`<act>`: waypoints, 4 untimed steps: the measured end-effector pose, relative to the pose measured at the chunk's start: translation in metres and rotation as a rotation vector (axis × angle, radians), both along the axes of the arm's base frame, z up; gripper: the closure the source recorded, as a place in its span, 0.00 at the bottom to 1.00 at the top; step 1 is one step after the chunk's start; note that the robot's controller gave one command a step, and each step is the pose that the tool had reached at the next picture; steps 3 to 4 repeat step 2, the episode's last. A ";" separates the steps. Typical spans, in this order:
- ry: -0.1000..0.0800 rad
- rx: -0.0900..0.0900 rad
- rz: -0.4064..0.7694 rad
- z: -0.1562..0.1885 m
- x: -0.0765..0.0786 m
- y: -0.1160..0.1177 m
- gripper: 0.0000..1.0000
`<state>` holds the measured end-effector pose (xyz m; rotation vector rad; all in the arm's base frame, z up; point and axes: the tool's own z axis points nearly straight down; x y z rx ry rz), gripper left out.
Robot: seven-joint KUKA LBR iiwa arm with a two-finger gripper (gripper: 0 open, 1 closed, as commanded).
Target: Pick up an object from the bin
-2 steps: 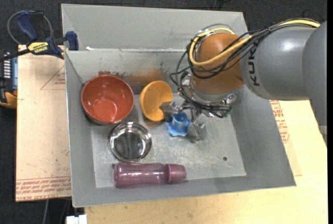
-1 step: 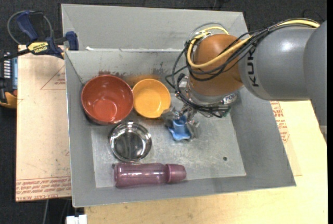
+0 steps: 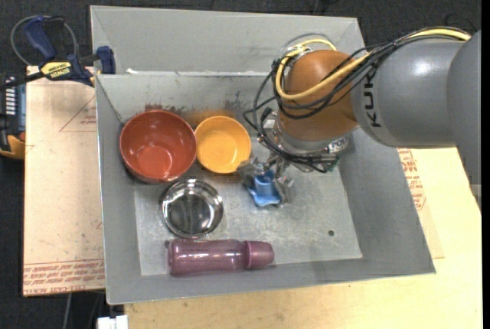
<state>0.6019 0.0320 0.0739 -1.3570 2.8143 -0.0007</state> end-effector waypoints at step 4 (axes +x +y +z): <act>0.007 0.002 -0.003 0.040 -0.002 0.001 1.00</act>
Offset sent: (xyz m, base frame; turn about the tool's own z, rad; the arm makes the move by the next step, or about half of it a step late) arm 0.0004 0.0001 0.0983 0.0014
